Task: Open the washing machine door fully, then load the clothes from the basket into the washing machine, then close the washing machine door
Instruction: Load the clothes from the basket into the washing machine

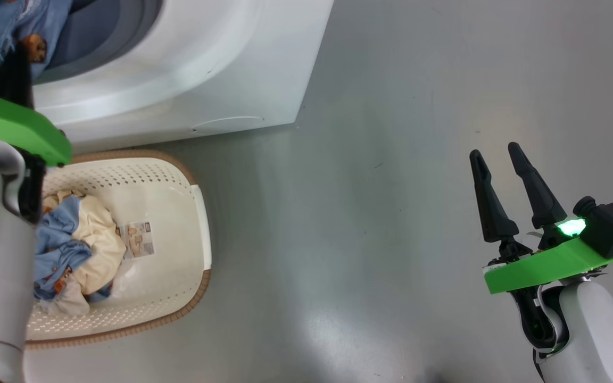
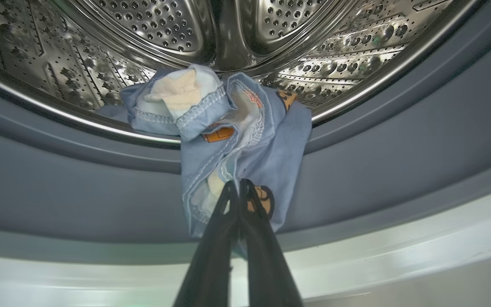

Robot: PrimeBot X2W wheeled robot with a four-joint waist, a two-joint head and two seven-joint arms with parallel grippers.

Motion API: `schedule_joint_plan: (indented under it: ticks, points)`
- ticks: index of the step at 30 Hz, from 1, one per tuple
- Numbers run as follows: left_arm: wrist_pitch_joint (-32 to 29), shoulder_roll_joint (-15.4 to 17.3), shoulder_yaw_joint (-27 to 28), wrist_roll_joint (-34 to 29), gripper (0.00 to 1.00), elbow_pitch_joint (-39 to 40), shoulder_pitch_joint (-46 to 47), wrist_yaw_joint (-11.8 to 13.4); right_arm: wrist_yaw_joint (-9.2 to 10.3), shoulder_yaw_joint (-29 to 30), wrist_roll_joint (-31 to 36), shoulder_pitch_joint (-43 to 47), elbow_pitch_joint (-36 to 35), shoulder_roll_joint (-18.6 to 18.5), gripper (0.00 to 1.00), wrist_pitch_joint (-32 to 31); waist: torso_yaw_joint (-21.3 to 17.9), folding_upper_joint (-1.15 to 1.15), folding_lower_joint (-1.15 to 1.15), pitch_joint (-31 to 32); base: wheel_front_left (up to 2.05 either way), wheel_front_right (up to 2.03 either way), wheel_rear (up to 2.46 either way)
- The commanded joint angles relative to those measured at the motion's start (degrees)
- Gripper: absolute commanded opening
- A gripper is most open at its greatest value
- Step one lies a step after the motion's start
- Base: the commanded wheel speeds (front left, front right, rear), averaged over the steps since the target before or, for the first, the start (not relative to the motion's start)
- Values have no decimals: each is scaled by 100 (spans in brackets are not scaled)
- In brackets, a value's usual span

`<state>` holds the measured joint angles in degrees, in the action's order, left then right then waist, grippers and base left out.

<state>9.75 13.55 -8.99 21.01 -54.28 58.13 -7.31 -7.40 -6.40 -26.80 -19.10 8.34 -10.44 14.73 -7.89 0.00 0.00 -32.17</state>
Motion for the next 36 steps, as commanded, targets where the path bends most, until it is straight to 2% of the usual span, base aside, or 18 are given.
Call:
schedule_joint_plan:
  ticks: [1, 12, 17, 22, 25, 30, 36]
  points:
    - [69, 328, 59, 64, 0, 52, 148, -18, -9, -103, 30, 62, -125, 11, 100, 27, -11, 0, 0, 5, 0, 0, 0]
    - [371, 543, -124, 34, 0, -500, 965, -17, -9, -185, 2, 27, -117, 56, 100, 27, -160, 0, 0, -50, 0, 0, 0]
    - [502, 691, -78, -63, 0, -574, 1416, 120, -9, -251, -11, -24, -125, 97, 100, 27, -312, 0, 0, -117, 0, 0, 0]
    - [522, 892, 91, -272, 0, -22, 1652, 363, -9, -266, -32, -119, -159, 125, 100, 27, -481, 0, 0, -248, 0, 0, 0]
    - [523, 941, 209, -405, 0, 301, 1570, 400, -9, -288, -41, -149, -162, 143, 100, 27, -566, 0, 0, -284, 0, 0, 0]
    - [524, 836, 103, -613, 0, 221, 1461, 228, -9, -306, -37, -186, -143, 180, 100, 27, -639, 0, 0, -315, 0, 0, 0]
    - [524, 842, 117, -677, 0, -306, 1523, 167, -9, -342, -36, -221, -138, 215, 100, 27, -709, 0, 0, -295, 0, 0, 0]
